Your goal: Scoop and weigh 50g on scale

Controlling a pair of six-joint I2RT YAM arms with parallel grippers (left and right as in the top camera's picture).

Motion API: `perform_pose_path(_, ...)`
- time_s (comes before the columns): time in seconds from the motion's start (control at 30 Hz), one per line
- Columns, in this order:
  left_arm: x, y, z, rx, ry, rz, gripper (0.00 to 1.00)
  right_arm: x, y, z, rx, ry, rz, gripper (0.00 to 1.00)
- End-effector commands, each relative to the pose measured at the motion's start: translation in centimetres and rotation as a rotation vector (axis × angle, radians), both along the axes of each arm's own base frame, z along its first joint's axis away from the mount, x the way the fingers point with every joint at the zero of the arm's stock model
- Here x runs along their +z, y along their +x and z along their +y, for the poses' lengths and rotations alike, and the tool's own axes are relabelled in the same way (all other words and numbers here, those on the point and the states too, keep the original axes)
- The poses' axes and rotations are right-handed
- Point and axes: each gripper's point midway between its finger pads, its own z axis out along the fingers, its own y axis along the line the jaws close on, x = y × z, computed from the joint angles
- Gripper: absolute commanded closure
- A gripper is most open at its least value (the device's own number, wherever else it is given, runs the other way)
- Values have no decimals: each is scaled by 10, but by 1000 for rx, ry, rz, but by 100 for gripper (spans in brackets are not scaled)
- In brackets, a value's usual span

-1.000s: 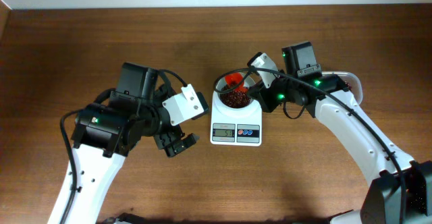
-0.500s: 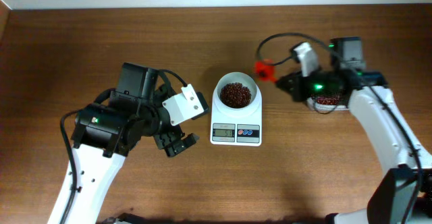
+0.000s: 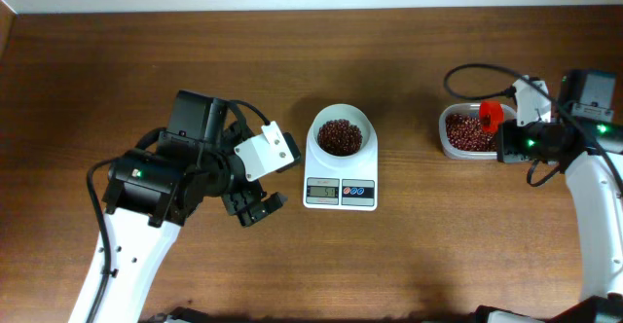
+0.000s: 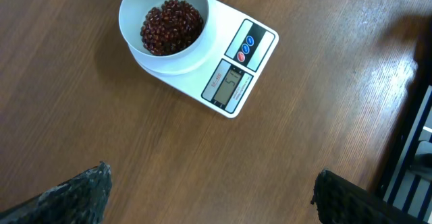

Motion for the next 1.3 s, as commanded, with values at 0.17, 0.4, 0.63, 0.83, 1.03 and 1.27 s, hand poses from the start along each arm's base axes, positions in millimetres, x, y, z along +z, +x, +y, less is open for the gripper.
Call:
perform_pose_path(0.17,7,1,-1,-19,-11,-23,1,5,2,-22,-88,-300,30,96)
perform_pose_path(0.4,7,1,-1,-19,-11,-23,1,11,18,-13,-66,-355,-27,96)
perform_pose_path(0.63,7,1,-1,-19,-11,-23,1,4,17,-8,-178,-285,-17,96)
perform_pose_path(0.83,7,1,-1,-19,-11,-23,1,2,18,5,-169,-198,-18,96)
perform_pose_path(1.03,7,1,-1,-19,-11,-23,1,0,19,26,-161,-66,-13,96)
perform_pose_path(1.27,7,1,-1,-19,-11,-22,1,-1,12,67,-51,144,19,96)
